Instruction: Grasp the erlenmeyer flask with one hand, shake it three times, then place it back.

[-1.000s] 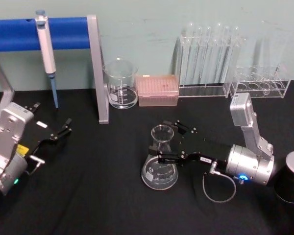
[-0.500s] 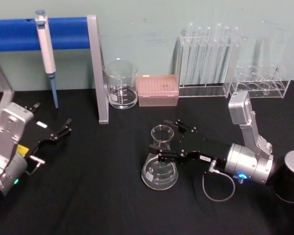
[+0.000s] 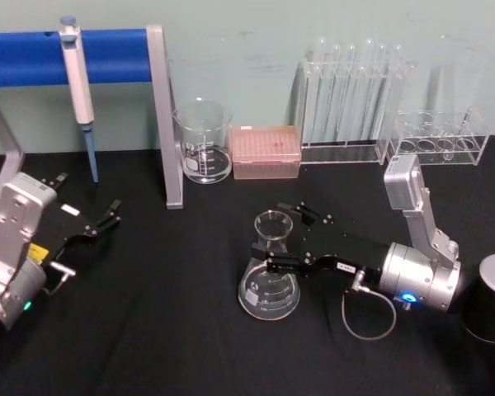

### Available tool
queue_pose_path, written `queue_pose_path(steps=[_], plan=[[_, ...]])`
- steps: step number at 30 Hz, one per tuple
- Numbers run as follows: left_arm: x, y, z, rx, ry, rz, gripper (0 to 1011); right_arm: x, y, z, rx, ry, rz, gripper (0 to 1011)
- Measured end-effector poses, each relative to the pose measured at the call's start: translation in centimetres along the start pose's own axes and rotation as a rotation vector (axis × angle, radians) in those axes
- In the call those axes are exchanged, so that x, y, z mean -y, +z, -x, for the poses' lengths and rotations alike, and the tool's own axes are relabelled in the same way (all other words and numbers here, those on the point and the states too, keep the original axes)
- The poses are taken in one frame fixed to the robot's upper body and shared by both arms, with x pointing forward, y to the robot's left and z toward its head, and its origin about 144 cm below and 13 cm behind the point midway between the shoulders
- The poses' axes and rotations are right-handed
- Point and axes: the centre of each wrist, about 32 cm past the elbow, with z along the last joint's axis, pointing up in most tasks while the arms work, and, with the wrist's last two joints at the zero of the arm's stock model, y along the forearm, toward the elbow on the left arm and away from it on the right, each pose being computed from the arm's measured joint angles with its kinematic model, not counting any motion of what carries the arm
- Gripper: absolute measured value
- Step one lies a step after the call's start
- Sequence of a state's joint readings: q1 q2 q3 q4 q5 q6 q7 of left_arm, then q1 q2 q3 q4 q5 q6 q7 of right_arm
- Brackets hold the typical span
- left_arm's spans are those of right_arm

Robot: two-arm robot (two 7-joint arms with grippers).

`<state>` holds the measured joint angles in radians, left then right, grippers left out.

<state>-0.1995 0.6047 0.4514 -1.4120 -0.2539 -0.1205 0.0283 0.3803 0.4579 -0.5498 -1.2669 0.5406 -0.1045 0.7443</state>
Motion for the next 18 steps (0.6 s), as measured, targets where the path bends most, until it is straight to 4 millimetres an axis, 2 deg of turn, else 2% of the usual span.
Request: queue_pose_path(steps=[18], plan=[[0.00, 0.00, 0.00, 0.000, 0.000, 0.000, 1001, 0.00, 0.00, 0.00, 0.002, 0.003, -0.001, 1000]])
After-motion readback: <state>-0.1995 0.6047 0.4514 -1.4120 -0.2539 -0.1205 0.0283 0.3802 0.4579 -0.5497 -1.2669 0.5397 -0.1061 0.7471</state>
